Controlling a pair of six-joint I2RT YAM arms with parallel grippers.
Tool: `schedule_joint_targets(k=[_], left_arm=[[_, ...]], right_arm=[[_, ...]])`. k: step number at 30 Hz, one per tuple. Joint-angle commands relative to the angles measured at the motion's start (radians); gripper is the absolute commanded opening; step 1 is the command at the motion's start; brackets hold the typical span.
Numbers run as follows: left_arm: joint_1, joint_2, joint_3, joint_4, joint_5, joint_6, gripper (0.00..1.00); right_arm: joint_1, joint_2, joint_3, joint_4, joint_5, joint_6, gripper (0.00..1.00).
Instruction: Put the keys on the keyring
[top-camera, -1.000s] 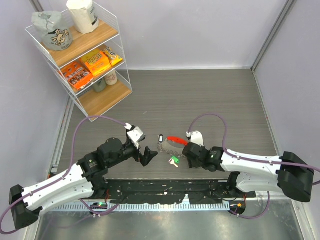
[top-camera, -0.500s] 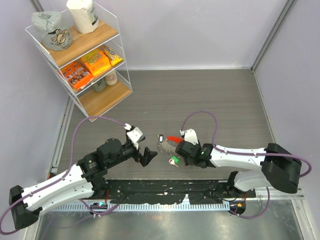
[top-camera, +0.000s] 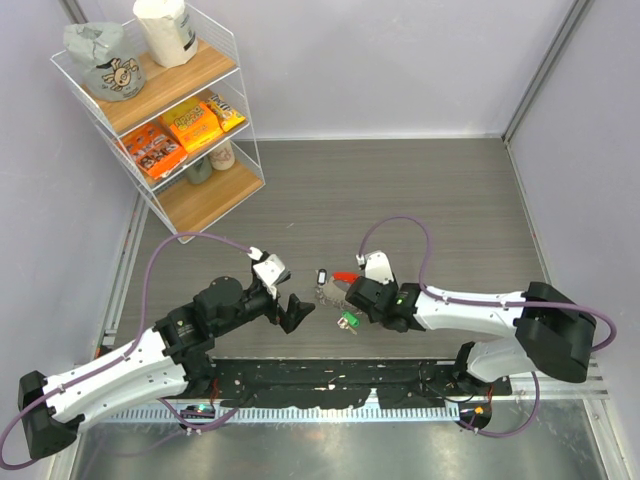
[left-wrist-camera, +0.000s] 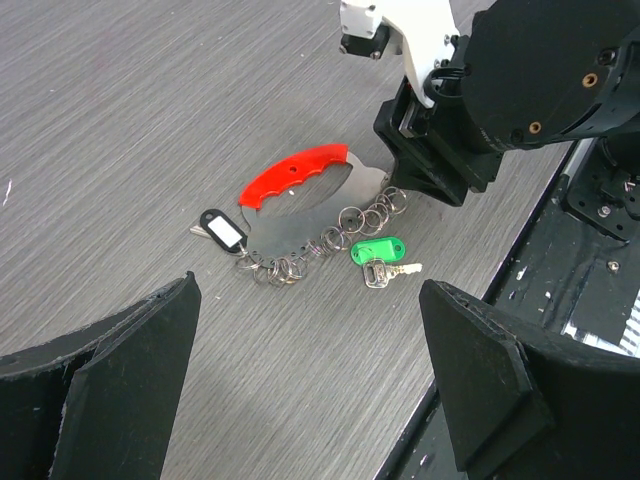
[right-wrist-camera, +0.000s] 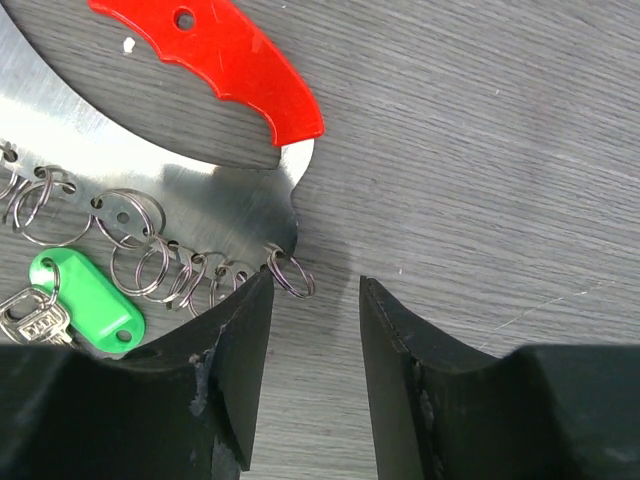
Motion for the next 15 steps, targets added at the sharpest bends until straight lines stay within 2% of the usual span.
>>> schedule_joint_targets(k=[1, 6, 15], left_arm=[[-0.002, -0.015, -0.004, 0.059, 0.012, 0.010, 1.00], [-0.004, -0.015, -0.004, 0.058, 0.010, 0.010, 1.00], [-0.004, -0.010, -0.002, 0.056, 0.009, 0.012, 1.00]], right_arm=[[0.004, 0.024, 0.043, 0.031, 0.050, -0.015, 0.45], [0.004, 0.048, 0.043, 0.054, 0.043, -0.031, 0.40], [0.002, 0.042, 0.035, 0.084, 0.033, -0.043, 0.19]])
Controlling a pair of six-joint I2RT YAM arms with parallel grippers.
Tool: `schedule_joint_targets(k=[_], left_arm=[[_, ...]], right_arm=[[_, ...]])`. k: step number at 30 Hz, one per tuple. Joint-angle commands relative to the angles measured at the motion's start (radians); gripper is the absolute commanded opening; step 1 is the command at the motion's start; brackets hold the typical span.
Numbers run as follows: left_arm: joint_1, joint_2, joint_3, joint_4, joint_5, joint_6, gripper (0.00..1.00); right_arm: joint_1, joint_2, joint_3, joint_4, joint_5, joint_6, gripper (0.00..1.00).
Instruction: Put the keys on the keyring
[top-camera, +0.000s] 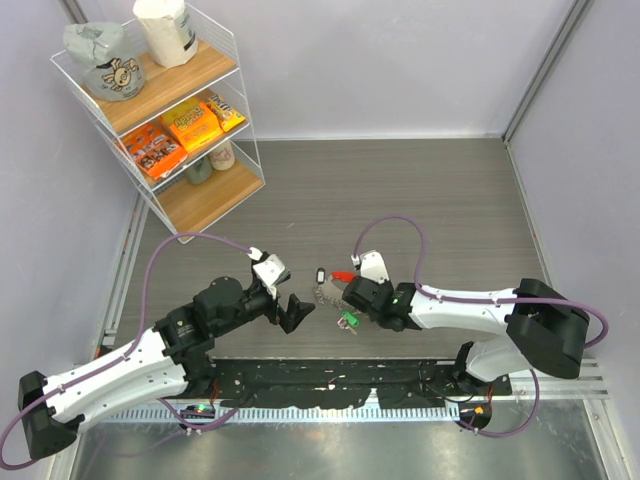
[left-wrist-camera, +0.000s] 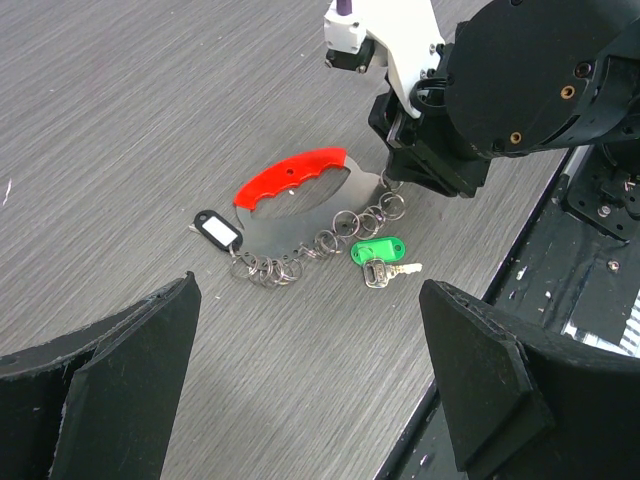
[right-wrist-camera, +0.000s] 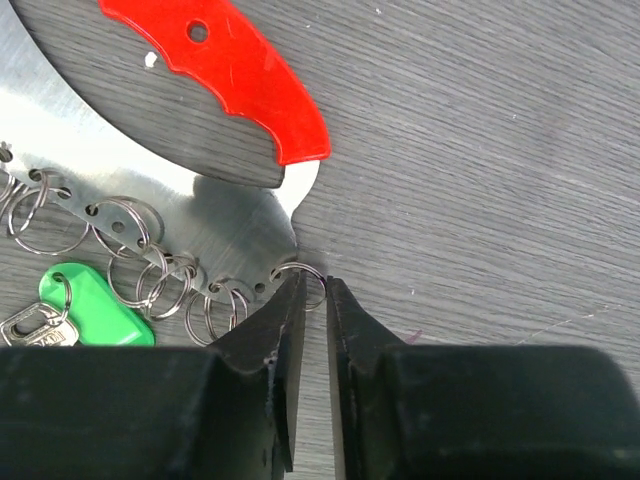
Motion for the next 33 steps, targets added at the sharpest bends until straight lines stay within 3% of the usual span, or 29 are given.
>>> schedule_joint_targets(k=[1, 5, 11, 15, 25, 33], left_arm=[[-0.002, -0.009, 0.000, 0.057, 0.010, 0.012, 1.00], [-0.004, -0.009, 0.000, 0.056, 0.010, 0.012, 1.00], [-0.004, -0.009, -0.002, 0.057, 0.015, 0.010, 1.00], [-0.002, -0.011, -0.002, 0.059, 0.015, 0.010, 1.00], [-0.002, -0.012, -0.002, 0.057, 0.020, 0.010, 1.00], [-0.002, -0.009, -0.002, 0.057, 0.023, 0.010, 1.00]], right_arm=[[0.002, -0.009, 0.024, 0.037, 0.027, -0.001, 0.19], [0.002, -0.014, 0.023, 0.035, 0.021, -0.001, 0.18], [0.002, -0.025, 0.018, 0.037, 0.022, 0.008, 0.39], [-0.013, -0.031, 0.012, 0.049, 0.007, 0.011, 0.44], [-0.093, -0.074, -0.049, 0.132, -0.137, 0.000, 0.45], [-0.128, -0.077, -0.091, 0.192, -0.240, -0.004, 0.38]])
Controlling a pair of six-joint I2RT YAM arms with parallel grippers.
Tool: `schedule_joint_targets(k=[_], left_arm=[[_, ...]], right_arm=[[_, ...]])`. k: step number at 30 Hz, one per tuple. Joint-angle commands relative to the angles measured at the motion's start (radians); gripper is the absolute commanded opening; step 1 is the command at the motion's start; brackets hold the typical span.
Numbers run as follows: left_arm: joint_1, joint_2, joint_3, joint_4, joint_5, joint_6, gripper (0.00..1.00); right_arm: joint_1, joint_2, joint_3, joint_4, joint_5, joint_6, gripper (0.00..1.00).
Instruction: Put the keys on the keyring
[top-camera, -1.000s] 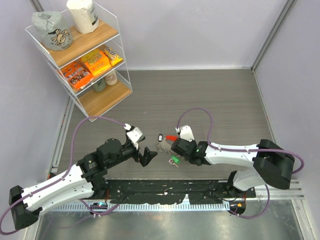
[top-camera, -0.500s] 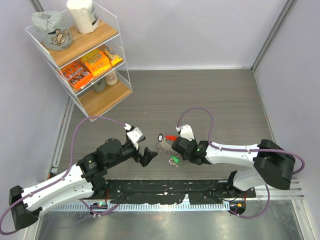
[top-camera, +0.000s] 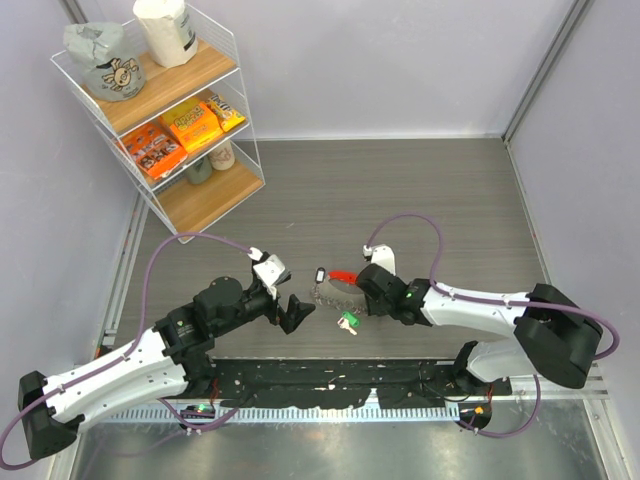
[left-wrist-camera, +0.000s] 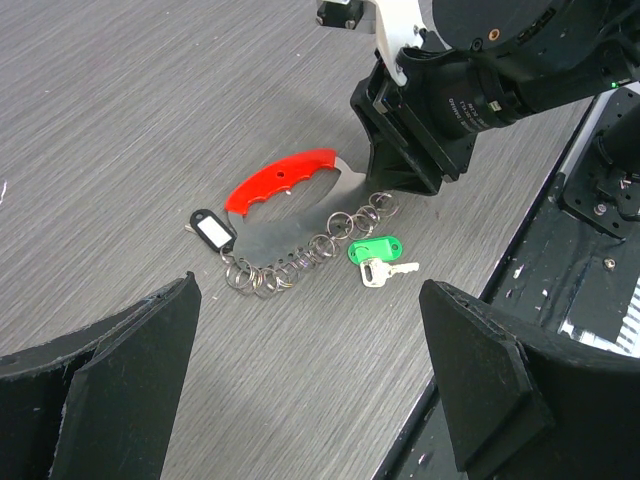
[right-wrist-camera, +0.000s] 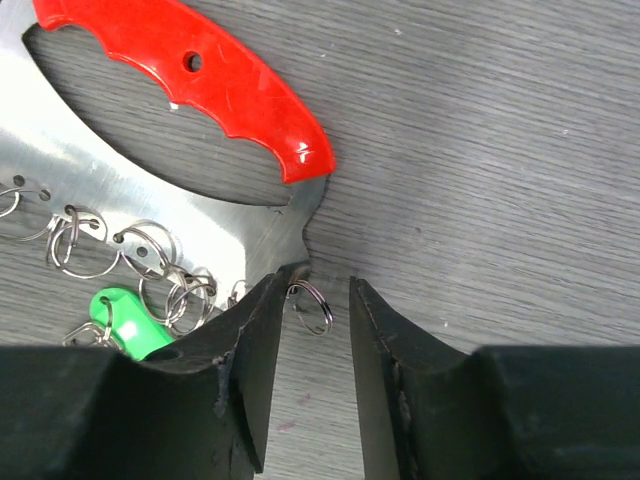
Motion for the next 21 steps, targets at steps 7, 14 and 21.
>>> schedule_joint_targets(k=[7, 14, 21], left_arm=[[-0.004, 0.001, 0.000, 0.060, 0.015, 0.010, 1.00], [-0.002, 0.009, 0.003, 0.063, 0.022, 0.010, 1.00], [-0.004, 0.005, 0.001, 0.062, 0.027, 0.008, 0.99]], right_arm=[[-0.003, -0.027, -0.038, 0.059, -0.080, 0.009, 0.22], [-0.003, -0.044, -0.017, 0.021, -0.049, 0.002, 0.19], [-0.003, -0.053, -0.006, 0.004, -0.034, -0.003, 0.10]])
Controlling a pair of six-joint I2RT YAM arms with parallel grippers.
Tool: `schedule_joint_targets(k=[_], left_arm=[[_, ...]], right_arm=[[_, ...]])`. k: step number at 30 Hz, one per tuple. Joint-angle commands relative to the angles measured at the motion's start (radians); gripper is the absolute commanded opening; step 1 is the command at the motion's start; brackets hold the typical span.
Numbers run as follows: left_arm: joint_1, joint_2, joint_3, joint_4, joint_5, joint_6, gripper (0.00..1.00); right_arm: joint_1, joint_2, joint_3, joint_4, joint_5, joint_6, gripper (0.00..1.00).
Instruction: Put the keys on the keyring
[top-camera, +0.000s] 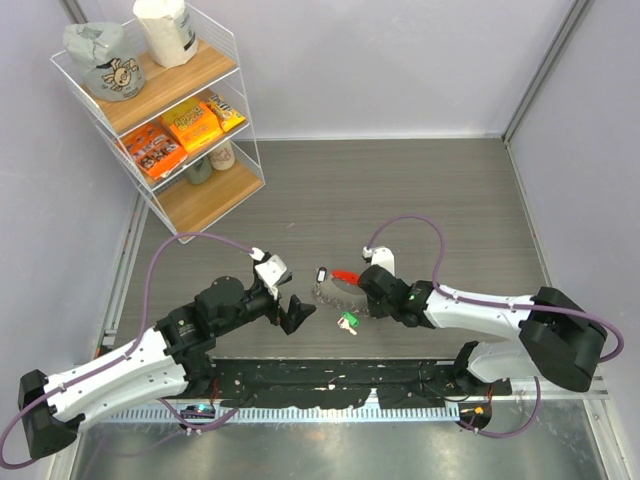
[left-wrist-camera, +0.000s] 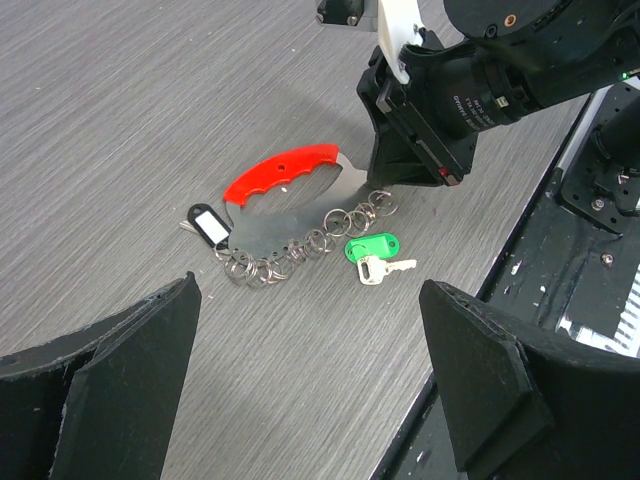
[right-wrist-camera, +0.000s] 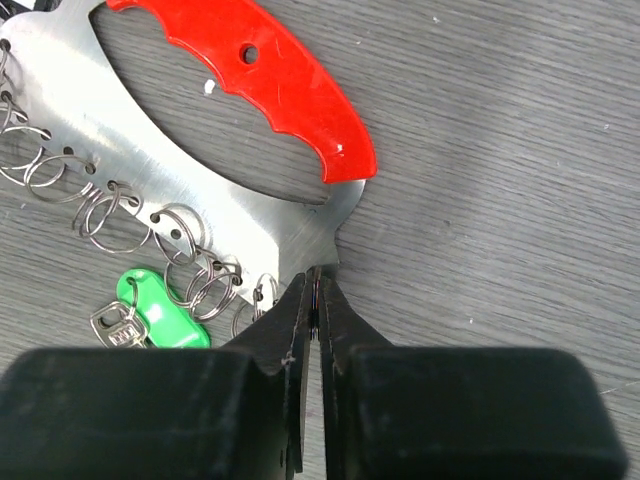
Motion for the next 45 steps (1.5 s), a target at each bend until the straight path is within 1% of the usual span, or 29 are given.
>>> schedule_joint_targets(k=[1, 6, 9, 15, 20, 24, 30, 35, 40, 45], left_arm=[[-0.004, -0.007, 0.001, 0.059, 0.016, 0.008, 0.99], [-0.004, -0.010, 0.001, 0.062, 0.016, 0.007, 0.99], [-0.004, -0.018, 0.000, 0.062, 0.016, 0.007, 0.99], [-0.004, -0.025, -0.003, 0.084, 0.097, 0.005, 0.99], [-0.005, -0.037, 0.000, 0.097, 0.171, -0.001, 0.99], [-0.007, -0.042, 0.016, 0.125, 0.232, -0.007, 0.99], [-0.021, -0.042, 0.049, 0.145, 0.323, -0.027, 0.99], [-0.028, -0.054, 0.058, 0.194, 0.401, -0.057, 0.99], [-0.039, -0.059, 0.058, 0.272, 0.466, -0.087, 0.99], [-0.058, -0.045, 0.055, 0.358, 0.495, -0.100, 0.99]], right_arm=[[-0.001, -0.030, 0.020, -0.039, 0.027, -0.004, 0.06], [0.002, -0.068, 0.028, -0.061, 0.042, -0.004, 0.06], [0.005, -0.119, 0.036, -0.090, 0.051, -0.005, 0.05], [0.027, -0.232, 0.071, -0.161, 0.051, -0.036, 0.05], [0.062, -0.325, 0.129, -0.231, 0.034, -0.100, 0.06], [0.094, -0.395, 0.186, -0.282, 0.004, -0.146, 0.05], [0.111, -0.473, 0.261, -0.302, -0.136, -0.215, 0.06], [0.128, -0.501, 0.327, -0.322, -0.190, -0.234, 0.05], [0.172, -0.507, 0.373, -0.302, -0.266, -0.232, 0.05], [0.229, -0.464, 0.440, -0.299, -0.271, -0.221, 0.06]])
